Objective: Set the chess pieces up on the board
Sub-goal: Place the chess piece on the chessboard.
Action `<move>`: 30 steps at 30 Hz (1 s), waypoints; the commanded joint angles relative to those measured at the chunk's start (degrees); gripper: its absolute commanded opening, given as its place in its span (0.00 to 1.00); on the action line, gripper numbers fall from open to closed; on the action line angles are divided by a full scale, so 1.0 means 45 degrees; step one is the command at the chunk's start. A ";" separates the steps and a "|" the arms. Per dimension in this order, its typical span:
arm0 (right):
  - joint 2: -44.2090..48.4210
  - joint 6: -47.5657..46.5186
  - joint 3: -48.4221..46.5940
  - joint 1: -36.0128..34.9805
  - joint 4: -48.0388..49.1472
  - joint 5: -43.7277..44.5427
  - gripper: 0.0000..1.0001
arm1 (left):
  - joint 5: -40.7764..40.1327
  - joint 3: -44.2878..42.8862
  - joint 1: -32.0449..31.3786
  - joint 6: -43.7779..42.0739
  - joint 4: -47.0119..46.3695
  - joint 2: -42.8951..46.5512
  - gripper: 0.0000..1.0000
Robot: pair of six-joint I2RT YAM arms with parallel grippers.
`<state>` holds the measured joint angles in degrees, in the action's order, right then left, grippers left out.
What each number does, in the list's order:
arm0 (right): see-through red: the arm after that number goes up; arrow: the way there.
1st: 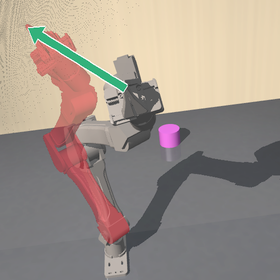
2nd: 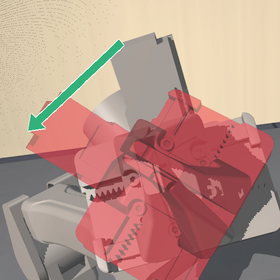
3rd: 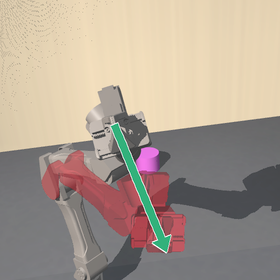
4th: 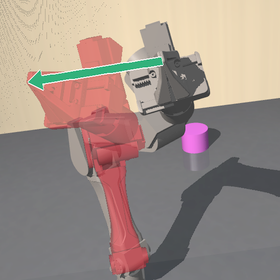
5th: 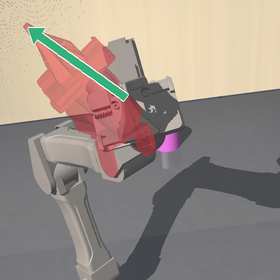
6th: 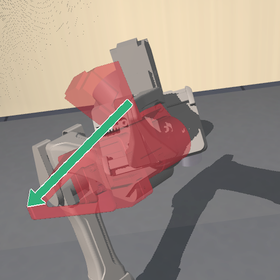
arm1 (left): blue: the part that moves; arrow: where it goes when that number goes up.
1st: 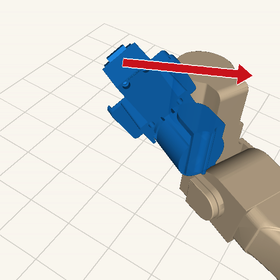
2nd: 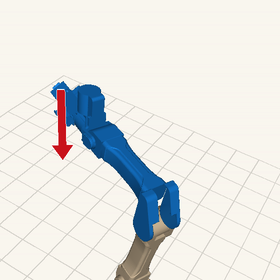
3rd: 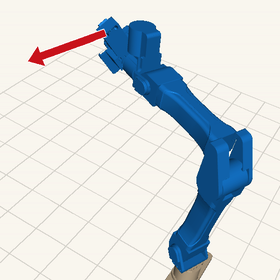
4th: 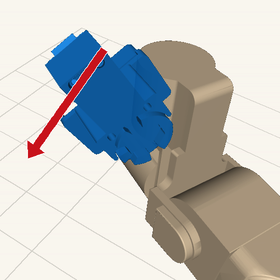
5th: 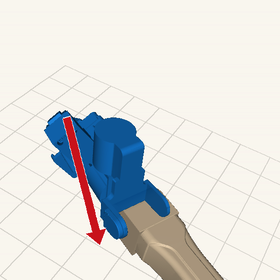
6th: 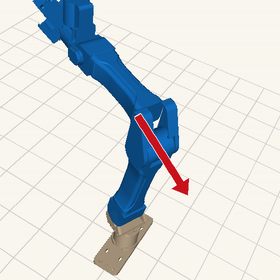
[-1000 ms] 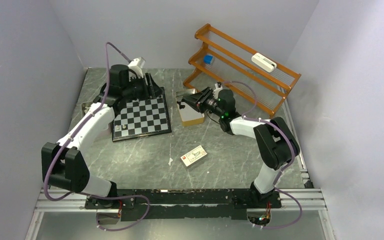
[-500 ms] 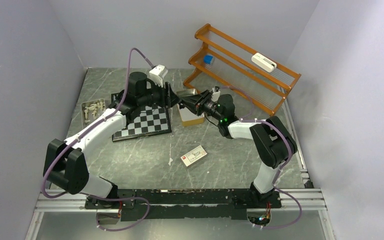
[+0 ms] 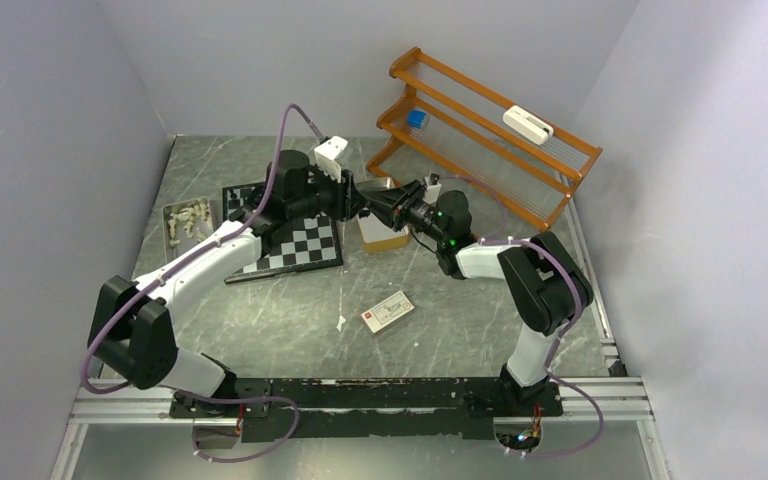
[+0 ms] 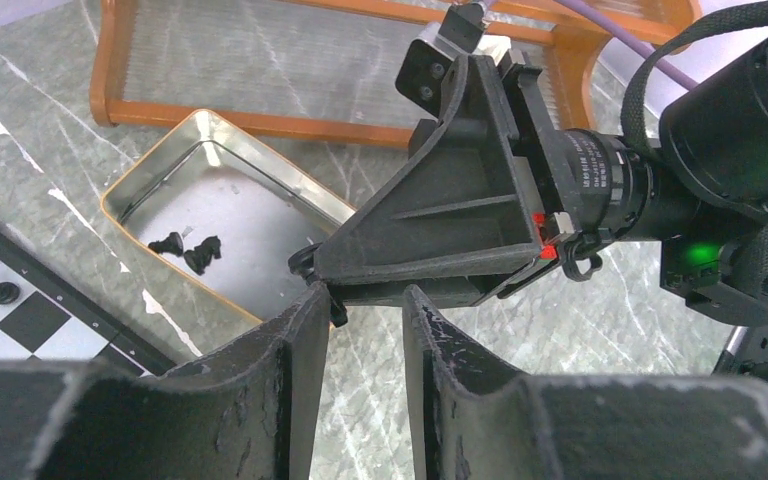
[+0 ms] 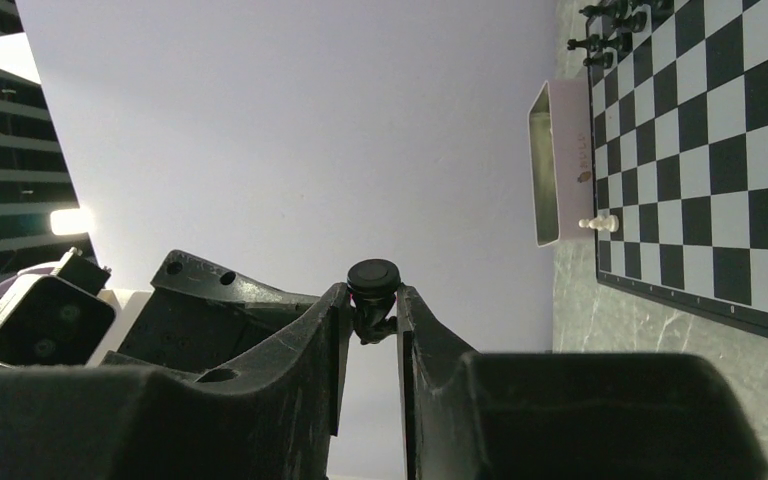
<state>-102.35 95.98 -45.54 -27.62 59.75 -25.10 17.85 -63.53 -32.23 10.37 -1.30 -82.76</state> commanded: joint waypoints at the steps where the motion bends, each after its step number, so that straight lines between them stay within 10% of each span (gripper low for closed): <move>1: -0.0225 0.0339 0.0225 -0.0056 0.0714 0.0029 0.26 | -0.0777 0.0183 -0.0282 -0.0512 -0.0526 -0.0178 0.38; 13: -0.0266 0.0372 0.0335 -0.0035 0.0845 0.0045 0.26 | -0.2043 0.0459 -0.0470 -0.0480 -0.0640 -0.0222 0.43; 30: -0.0479 0.0255 0.0288 -0.0041 0.0914 -0.0038 0.26 | -0.1381 0.0215 -0.0534 0.0046 -0.1074 -0.0607 0.18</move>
<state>-103.94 97.30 -44.53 -27.62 62.28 -25.04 10.31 -61.82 -34.11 9.91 -3.18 -85.32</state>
